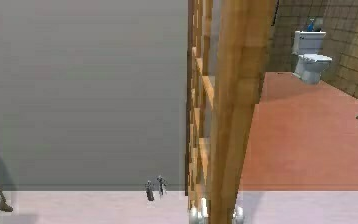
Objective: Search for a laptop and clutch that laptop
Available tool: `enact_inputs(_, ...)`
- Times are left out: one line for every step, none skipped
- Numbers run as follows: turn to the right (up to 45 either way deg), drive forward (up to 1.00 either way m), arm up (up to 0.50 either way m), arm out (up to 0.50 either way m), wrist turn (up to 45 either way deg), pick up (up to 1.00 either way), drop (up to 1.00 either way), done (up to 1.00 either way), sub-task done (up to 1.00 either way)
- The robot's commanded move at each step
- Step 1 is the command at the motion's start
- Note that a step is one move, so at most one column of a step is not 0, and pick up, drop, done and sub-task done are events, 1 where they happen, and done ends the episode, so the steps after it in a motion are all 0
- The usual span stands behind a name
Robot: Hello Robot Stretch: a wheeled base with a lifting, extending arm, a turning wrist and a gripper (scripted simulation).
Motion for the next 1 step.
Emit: enact_inputs(45.0,0.0,0.0,0.0,0.0,0.0,0.0,0.0,0.0)
